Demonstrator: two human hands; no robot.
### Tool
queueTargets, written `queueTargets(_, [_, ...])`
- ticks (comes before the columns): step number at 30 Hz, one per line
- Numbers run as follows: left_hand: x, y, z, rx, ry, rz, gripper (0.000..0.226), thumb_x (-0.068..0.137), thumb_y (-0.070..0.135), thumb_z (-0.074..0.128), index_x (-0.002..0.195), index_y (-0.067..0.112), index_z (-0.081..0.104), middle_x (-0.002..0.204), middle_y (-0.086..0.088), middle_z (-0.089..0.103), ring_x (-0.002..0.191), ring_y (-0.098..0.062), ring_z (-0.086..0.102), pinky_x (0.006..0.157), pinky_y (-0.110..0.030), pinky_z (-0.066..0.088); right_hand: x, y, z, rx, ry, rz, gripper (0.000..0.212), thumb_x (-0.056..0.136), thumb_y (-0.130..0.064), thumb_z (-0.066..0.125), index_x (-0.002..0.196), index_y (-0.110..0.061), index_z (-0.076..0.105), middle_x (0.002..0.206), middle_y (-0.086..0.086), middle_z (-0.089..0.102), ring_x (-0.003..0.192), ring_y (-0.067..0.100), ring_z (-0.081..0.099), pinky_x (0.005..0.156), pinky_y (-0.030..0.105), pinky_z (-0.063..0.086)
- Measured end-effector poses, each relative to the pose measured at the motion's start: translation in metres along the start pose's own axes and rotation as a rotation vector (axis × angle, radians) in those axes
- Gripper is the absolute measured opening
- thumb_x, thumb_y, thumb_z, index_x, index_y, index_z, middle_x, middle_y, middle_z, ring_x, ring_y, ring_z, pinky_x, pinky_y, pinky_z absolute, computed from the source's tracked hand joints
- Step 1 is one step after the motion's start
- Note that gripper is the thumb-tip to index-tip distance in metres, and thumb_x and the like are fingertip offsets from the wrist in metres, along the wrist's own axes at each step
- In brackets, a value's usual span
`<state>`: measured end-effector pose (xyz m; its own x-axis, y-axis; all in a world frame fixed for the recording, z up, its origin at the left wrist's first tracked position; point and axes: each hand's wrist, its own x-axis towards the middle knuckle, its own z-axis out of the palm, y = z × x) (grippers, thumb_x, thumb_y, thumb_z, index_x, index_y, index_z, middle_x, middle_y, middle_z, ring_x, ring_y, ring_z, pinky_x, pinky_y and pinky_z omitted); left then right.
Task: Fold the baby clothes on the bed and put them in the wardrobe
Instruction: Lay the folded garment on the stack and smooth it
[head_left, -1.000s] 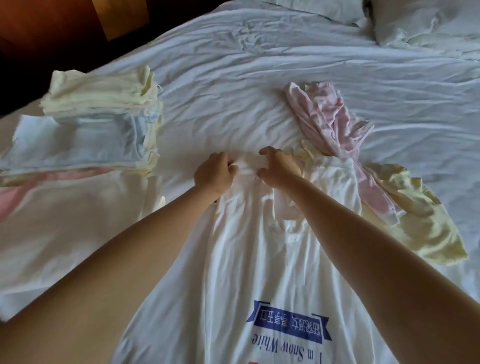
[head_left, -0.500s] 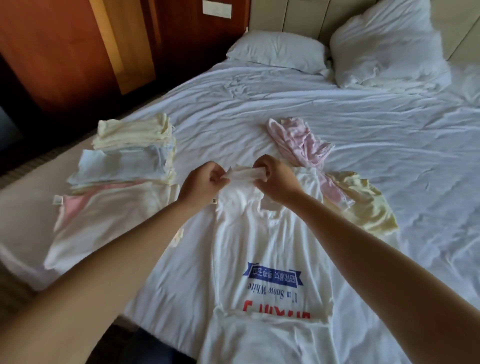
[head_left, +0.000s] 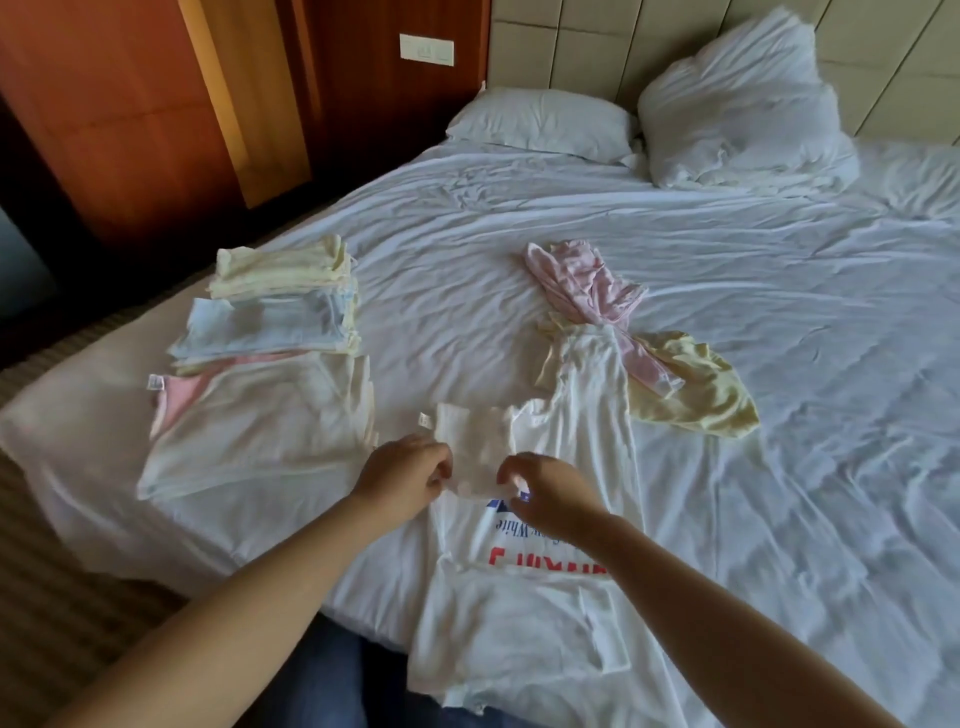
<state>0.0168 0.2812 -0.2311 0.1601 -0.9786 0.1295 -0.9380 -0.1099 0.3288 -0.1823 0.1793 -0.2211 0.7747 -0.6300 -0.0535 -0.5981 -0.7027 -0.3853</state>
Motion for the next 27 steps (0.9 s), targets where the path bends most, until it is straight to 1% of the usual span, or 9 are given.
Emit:
queueTargets(6, [0.012, -0.006, 0.006, 0.012, 0.036, 0.072, 0.012, 0.069, 0.011, 0.065, 0.071, 0.021, 0.072, 0.074, 0.006, 0.067, 0.083, -0.019, 0.062, 0.067, -0.029, 0.05, 0.01, 0.009, -0.005, 0.066, -0.007, -0.017, 0.032, 0.079, -0.053, 0.048, 0.096, -0.036, 0.069, 0.101, -0.017, 0.071, 0.093, 0.005, 0.065, 0.085, 0.031, 0.053])
queueTargets(9, [0.026, -0.004, 0.01, -0.021, 0.174, 0.078, 0.017, 0.069, 0.009, 0.068, 0.082, 0.02, 0.072, 0.081, 0.005, 0.07, 0.084, -0.022, 0.064, 0.07, -0.03, 0.052, 0.035, 0.012, -0.014, 0.0, 0.162, -0.072, 0.026, 0.089, -0.034, 0.053, 0.11, -0.032, 0.069, 0.117, -0.009, 0.068, 0.111, 0.014, 0.06, 0.092, 0.035, 0.05])
queueTargets(11, [0.038, 0.0, 0.019, -0.001, 0.219, 0.092, 0.025, 0.077, 0.015, 0.071, 0.102, 0.016, 0.071, 0.103, -0.002, 0.07, 0.101, -0.026, 0.065, 0.081, -0.034, 0.051, 0.054, 0.013, -0.016, -0.055, 0.191, -0.078, 0.034, 0.094, -0.022, 0.052, 0.126, -0.027, 0.063, 0.134, -0.005, 0.06, 0.13, 0.015, 0.048, 0.105, 0.035, 0.042])
queueTargets(13, [0.045, 0.002, 0.032, 0.086, 0.049, 0.064, 0.049, 0.092, 0.038, 0.054, 0.133, 0.011, 0.055, 0.14, -0.011, 0.053, 0.134, -0.03, 0.045, 0.107, -0.041, 0.039, 0.069, 0.014, -0.013, -0.096, 0.098, -0.038, 0.043, 0.099, -0.021, 0.045, 0.142, -0.025, 0.048, 0.15, -0.006, 0.043, 0.144, 0.012, 0.028, 0.116, 0.034, 0.024])
queueTargets(15, [0.046, -0.004, 0.04, 0.23, -0.194, -0.002, 0.09, 0.085, 0.068, 0.012, 0.154, 0.01, 0.021, 0.163, -0.009, 0.015, 0.151, -0.024, 0.008, 0.122, -0.039, 0.01, 0.075, 0.022, -0.003, -0.184, -0.045, -0.01, 0.05, 0.102, -0.029, 0.038, 0.151, -0.023, 0.029, 0.16, -0.005, 0.023, 0.149, 0.011, 0.01, 0.121, 0.037, 0.005])
queueTargets(17, [0.043, -0.014, 0.044, 0.267, -0.272, -0.042, 0.114, 0.066, 0.081, -0.01, 0.156, 0.013, 0.002, 0.164, -0.004, -0.008, 0.15, -0.018, -0.011, 0.121, -0.036, -0.005, 0.072, 0.034, 0.013, -0.246, -0.136, 0.021, 0.061, 0.102, -0.042, 0.032, 0.156, -0.023, 0.01, 0.163, -0.005, 0.003, 0.15, 0.011, -0.006, 0.12, 0.038, -0.006])
queueTargets(21, [0.044, -0.023, 0.044, 0.26, -0.356, -0.026, 0.133, 0.05, 0.095, -0.018, 0.156, 0.016, -0.005, 0.163, -0.002, -0.015, 0.149, -0.016, -0.016, 0.121, -0.037, -0.007, 0.067, 0.049, 0.032, -0.283, -0.139, 0.038, 0.069, 0.1, -0.054, 0.024, 0.155, -0.028, -0.008, 0.161, -0.009, -0.015, 0.147, 0.012, -0.02, 0.118, 0.038, -0.015])
queueTargets(24, [0.051, -0.021, 0.035, 0.273, -0.373, -0.011, 0.121, 0.057, 0.089, 0.006, 0.156, 0.02, 0.01, 0.164, -0.002, 0.0, 0.151, -0.018, -0.002, 0.121, -0.04, -0.001, 0.071, 0.049, 0.029, -0.252, -0.189, 0.034, 0.07, 0.099, -0.055, 0.027, 0.155, -0.029, -0.006, 0.161, -0.009, -0.014, 0.147, 0.013, -0.018, 0.118, 0.039, -0.014])
queueTargets(27, [0.069, -0.013, 0.016, 0.234, -0.221, 0.009, 0.097, 0.064, 0.082, 0.022, 0.134, 0.023, 0.053, 0.144, -0.002, 0.048, 0.132, -0.023, 0.042, 0.114, -0.035, 0.021, 0.074, 0.051, 0.008, -0.166, -0.167, -0.031, 0.064, 0.1, -0.052, 0.036, 0.155, -0.029, 0.013, 0.163, -0.006, 0.005, 0.15, 0.015, 0.002, 0.121, 0.04, 0.005])
